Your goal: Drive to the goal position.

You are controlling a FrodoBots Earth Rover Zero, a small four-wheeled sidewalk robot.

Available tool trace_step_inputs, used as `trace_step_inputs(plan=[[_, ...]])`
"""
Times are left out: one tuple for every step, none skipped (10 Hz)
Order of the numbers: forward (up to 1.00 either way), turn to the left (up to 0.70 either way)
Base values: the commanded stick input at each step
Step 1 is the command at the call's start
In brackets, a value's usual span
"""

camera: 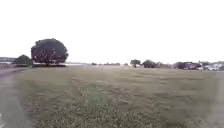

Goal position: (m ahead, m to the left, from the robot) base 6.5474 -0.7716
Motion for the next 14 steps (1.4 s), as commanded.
trace_step_inputs(plan=[[0.85, -0.34], [0.85, -0.34], [0.85, -0.34], [0.85, -0.29], [0.85, -0.21], [0.85, -0.13], [0.85, -0.05], [0.85, 0.00], [0.85, 0.00], [0.85, 0.00], [0.85, 0.00], [0.85, 0.00], [0.85, 0.00], [0.85, 0.00]])
